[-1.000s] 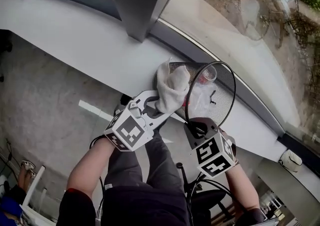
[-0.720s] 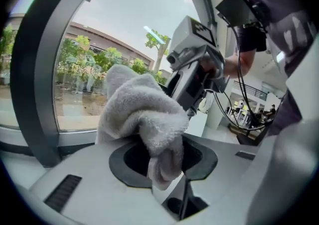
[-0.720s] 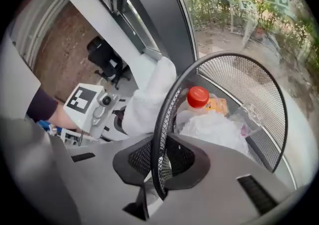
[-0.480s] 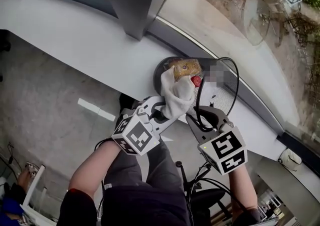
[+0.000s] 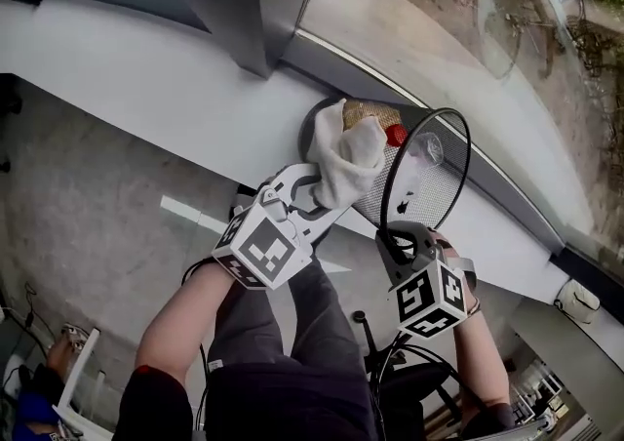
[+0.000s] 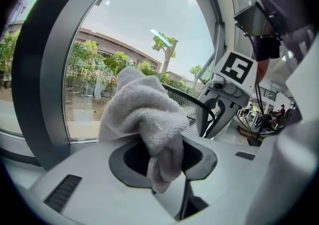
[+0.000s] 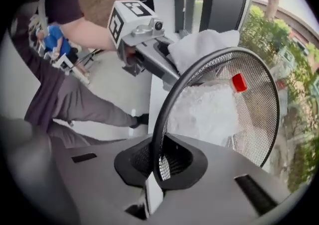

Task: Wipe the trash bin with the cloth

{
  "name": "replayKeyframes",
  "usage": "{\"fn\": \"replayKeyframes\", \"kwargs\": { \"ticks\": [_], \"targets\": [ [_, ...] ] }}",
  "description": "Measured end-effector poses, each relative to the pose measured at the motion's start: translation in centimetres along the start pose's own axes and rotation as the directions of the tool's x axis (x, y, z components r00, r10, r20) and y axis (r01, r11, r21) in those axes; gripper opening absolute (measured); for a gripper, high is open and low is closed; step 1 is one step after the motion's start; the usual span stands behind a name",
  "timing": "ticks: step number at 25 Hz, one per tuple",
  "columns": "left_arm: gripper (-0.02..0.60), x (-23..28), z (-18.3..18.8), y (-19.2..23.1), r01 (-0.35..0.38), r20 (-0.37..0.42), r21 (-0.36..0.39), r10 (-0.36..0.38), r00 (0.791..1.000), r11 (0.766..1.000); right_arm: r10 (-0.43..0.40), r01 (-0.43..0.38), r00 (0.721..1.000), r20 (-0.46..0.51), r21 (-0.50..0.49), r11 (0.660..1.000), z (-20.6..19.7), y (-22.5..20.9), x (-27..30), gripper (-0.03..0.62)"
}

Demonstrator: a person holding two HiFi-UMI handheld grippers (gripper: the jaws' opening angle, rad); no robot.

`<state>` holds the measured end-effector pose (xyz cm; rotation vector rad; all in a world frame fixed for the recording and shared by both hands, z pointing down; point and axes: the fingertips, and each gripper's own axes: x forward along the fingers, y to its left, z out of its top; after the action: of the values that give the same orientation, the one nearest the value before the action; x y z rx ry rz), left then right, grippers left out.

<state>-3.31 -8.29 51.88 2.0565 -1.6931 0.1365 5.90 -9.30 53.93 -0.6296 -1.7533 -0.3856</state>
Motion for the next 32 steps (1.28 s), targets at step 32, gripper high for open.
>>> {"fn": "replayKeyframes", "kwargs": {
  "ticks": [32],
  "targets": [
    [0.112,4.1,1.2,-4.8,0.150,-0.035,0.123,-0.147,0.989,0.981,0.113,-0.199,0.972,0.207,0.462,0.864,-1.0,0.3,-1.8,0.005]
  ]
}}
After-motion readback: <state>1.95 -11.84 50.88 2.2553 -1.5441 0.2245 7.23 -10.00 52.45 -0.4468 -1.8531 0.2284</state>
